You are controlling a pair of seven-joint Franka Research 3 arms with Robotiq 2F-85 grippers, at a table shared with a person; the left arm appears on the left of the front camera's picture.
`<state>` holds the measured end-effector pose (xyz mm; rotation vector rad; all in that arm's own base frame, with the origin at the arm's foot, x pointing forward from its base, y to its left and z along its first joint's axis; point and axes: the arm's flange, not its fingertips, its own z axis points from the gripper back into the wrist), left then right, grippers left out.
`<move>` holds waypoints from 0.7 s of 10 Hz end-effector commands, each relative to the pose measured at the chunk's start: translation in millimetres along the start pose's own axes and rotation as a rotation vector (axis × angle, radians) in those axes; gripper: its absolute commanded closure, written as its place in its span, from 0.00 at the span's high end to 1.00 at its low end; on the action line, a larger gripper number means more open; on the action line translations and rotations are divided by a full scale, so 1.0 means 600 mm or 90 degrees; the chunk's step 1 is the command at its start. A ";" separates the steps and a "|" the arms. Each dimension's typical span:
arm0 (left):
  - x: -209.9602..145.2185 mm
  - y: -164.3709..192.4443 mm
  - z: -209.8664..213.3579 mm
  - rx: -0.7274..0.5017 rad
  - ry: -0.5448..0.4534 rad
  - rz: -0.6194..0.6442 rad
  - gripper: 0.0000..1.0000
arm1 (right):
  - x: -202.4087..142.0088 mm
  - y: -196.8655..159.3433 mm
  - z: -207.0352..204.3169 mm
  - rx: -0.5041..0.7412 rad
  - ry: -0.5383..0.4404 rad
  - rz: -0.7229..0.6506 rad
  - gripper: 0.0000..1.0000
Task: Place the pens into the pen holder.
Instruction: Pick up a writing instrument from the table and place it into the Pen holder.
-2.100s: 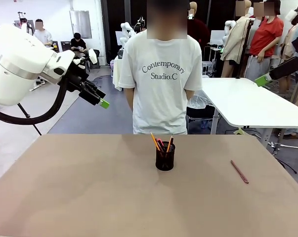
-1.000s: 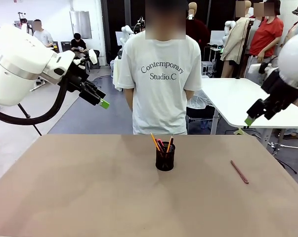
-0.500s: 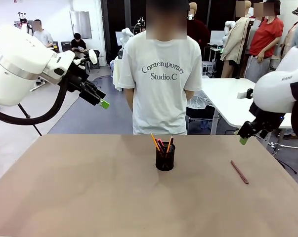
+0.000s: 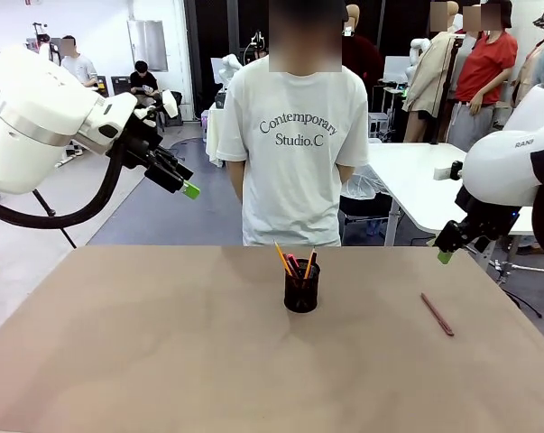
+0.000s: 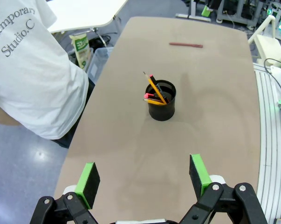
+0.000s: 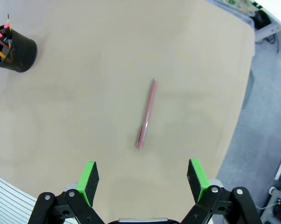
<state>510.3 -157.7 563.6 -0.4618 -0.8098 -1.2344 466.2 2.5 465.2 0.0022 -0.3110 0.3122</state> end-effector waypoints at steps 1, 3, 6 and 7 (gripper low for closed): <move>-0.002 0.001 0.003 0.002 -0.001 0.003 1.00 | 0.014 0.003 -0.054 -0.018 -0.010 -0.037 1.00; -0.002 0.001 0.003 0.002 -0.001 0.003 1.00 | 0.037 0.008 -0.114 -0.056 -0.019 -0.051 1.00; -0.002 0.001 0.003 0.002 -0.001 0.003 1.00 | 0.044 0.002 -0.176 -0.072 0.004 -0.073 1.00; -0.002 0.001 0.003 0.002 -0.001 0.003 1.00 | 0.050 -0.006 -0.204 -0.072 0.026 -0.076 1.00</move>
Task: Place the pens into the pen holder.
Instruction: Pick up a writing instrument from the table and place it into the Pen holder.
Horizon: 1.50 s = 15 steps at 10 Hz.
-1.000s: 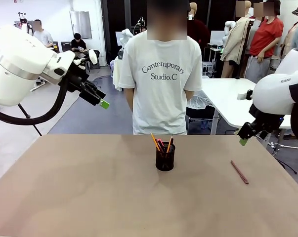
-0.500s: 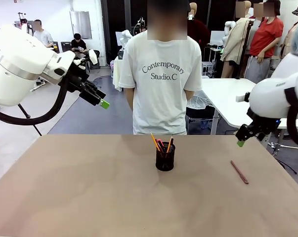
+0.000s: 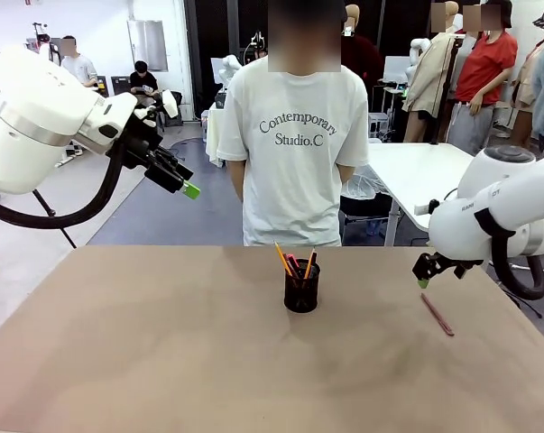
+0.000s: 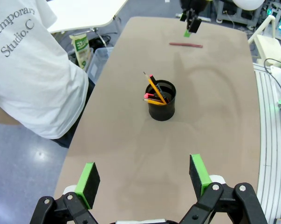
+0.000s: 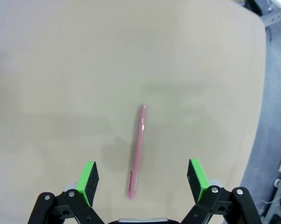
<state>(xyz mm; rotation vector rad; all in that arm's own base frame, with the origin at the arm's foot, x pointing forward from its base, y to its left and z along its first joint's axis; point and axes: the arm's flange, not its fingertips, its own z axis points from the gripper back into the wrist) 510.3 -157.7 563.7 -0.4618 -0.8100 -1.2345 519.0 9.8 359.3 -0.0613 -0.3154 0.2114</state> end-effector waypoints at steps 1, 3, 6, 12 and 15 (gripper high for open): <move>-0.002 0.001 0.003 0.002 -0.001 0.003 1.00 | 0.022 0.002 -0.027 -0.017 0.043 -0.029 1.00; -0.002 0.001 0.003 0.002 -0.001 0.003 1.00 | 0.021 0.000 -0.055 -0.006 0.082 -0.039 1.00; -0.002 0.001 0.003 0.002 -0.001 0.003 1.00 | 0.034 -0.006 -0.091 0.003 0.115 -0.058 1.00; -0.002 0.001 0.003 0.002 -0.001 0.003 1.00 | 0.065 -0.022 -0.132 0.006 0.139 -0.078 1.00; -0.002 0.001 0.003 0.002 -0.001 0.003 1.00 | 0.070 -0.026 -0.133 0.035 0.144 -0.065 0.53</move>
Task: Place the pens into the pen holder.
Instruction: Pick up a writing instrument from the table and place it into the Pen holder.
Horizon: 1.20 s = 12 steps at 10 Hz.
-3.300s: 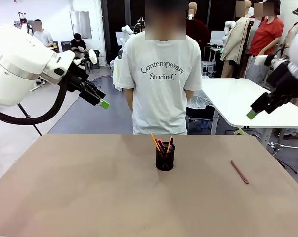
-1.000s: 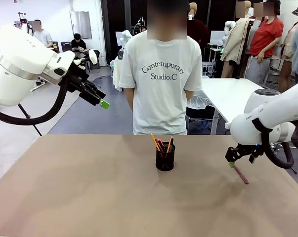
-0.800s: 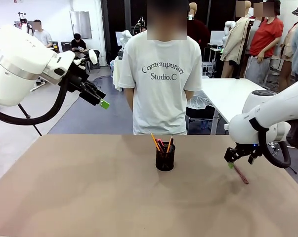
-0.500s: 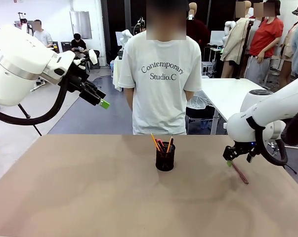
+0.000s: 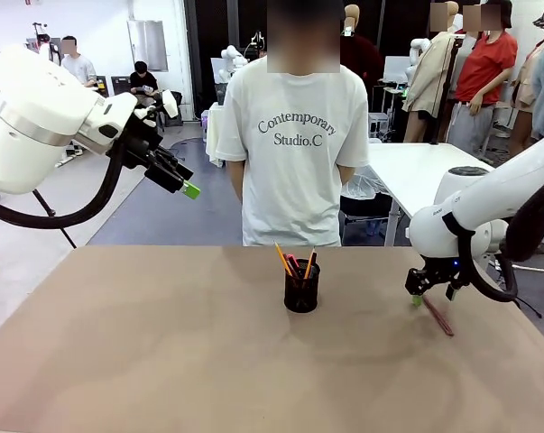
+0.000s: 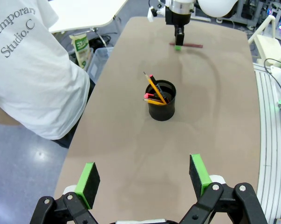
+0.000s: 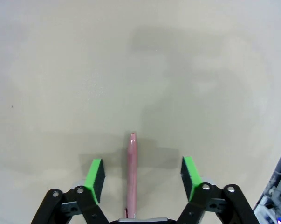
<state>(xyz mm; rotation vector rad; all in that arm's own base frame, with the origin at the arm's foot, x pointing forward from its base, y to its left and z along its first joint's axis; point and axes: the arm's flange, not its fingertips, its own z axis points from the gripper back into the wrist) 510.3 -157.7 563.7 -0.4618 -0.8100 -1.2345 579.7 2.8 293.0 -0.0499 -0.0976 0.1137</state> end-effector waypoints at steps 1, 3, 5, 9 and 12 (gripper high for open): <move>-0.002 0.001 0.003 0.002 -0.001 0.003 1.00 | 0.013 -0.005 0.006 0.021 0.009 -0.007 0.33; -0.002 0.001 0.003 0.002 -0.001 0.003 1.00 | 0.014 -0.007 0.006 0.022 0.016 -0.012 0.00; -0.002 0.001 0.003 0.002 -0.001 0.003 1.00 | 0.011 -0.007 0.006 0.022 0.022 -0.016 0.00; -0.002 0.001 0.003 0.002 -0.001 0.003 1.00 | 0.012 -0.008 0.009 0.057 0.037 -0.024 0.00; -0.002 0.001 0.003 0.002 -0.001 0.003 1.00 | 0.010 -0.017 0.050 0.153 0.018 -0.031 0.00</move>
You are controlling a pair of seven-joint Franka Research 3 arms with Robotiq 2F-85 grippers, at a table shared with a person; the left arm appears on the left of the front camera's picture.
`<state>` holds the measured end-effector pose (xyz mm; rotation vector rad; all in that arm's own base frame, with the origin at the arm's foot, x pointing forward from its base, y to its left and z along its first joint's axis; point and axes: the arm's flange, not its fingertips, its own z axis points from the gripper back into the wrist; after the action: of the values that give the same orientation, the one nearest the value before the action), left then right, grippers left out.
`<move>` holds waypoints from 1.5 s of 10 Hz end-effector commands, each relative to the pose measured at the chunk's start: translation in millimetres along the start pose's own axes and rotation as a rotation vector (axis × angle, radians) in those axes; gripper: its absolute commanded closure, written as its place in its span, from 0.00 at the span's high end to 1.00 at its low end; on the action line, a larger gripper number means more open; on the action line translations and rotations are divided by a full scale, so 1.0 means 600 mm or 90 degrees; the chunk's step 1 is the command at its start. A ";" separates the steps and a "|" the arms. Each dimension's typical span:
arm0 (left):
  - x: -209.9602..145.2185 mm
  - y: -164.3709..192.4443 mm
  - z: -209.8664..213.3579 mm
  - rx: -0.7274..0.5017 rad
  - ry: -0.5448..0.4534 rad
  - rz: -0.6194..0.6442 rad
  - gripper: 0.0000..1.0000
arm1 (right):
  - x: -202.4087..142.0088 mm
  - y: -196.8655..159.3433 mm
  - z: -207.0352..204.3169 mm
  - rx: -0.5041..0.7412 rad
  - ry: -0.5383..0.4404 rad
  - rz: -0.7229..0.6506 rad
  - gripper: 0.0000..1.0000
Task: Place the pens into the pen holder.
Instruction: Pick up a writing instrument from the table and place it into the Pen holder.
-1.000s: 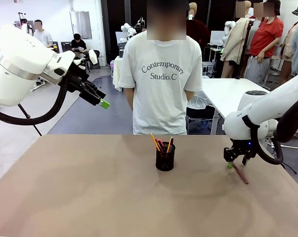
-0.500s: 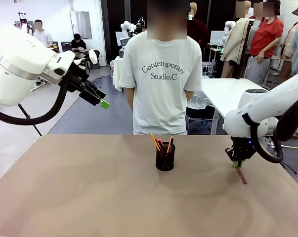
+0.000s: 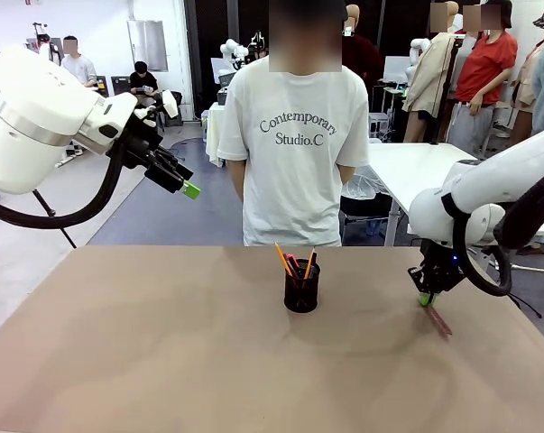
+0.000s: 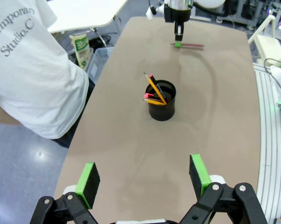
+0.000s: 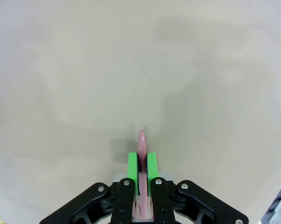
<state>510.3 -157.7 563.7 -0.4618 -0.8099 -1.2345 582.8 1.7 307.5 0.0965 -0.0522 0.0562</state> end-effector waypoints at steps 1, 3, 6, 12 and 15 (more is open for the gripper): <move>-0.002 0.001 0.003 0.002 -0.001 0.003 1.00 | 0.000 -0.008 0.063 0.113 -0.025 0.015 0.00; -0.002 0.001 0.003 0.002 -0.001 0.003 1.00 | -0.008 0.003 0.142 0.258 -0.060 0.084 0.00; -0.002 0.001 0.003 0.002 -0.001 0.003 1.00 | -0.028 0.046 0.223 0.495 -0.143 0.248 0.00; -0.002 0.001 0.003 0.002 -0.001 0.003 1.00 | -0.088 0.133 0.307 0.607 -0.628 0.511 0.00; -0.002 0.001 0.003 0.002 -0.001 0.003 1.00 | -0.075 0.137 0.328 0.582 -0.624 0.500 0.00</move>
<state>510.4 -157.7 563.5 -0.4620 -0.8096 -1.2343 517.2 62.9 508.9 1.0167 -1.0541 0.8582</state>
